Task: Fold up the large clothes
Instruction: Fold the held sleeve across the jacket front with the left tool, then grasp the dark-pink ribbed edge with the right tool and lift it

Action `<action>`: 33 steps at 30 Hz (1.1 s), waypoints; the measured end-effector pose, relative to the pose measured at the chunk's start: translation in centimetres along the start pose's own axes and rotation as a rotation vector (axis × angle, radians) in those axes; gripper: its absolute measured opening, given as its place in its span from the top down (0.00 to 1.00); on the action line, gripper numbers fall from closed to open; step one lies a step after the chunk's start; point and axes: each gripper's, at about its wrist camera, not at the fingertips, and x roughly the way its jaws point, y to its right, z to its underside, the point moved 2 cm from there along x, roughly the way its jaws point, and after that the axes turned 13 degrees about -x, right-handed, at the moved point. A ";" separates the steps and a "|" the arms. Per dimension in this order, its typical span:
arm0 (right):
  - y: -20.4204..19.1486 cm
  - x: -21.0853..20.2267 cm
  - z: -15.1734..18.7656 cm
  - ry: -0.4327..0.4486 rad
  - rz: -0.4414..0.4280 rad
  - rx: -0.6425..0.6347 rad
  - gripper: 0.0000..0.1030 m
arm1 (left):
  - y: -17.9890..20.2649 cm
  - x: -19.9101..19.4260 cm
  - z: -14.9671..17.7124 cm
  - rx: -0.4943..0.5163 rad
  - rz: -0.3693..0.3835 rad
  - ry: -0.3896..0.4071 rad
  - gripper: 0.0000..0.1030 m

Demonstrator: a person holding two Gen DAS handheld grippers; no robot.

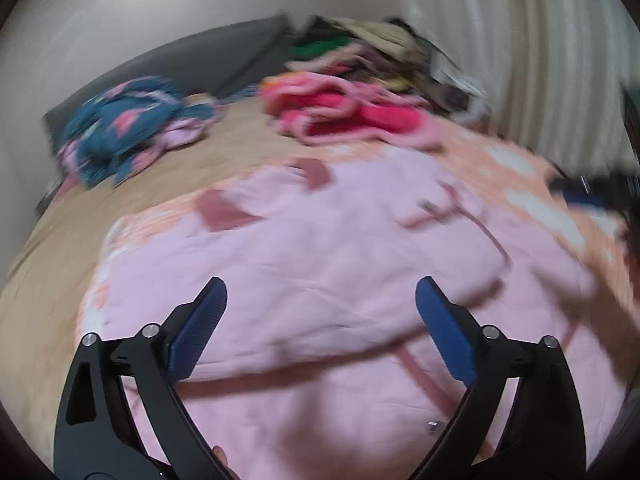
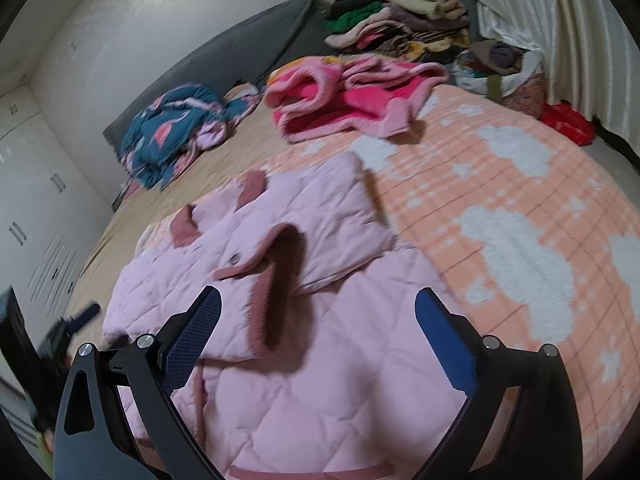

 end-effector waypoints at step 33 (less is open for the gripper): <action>-11.2 3.8 -4.5 0.120 -0.169 -0.238 0.83 | -19.3 -0.7 -0.2 -0.642 -0.154 0.023 0.09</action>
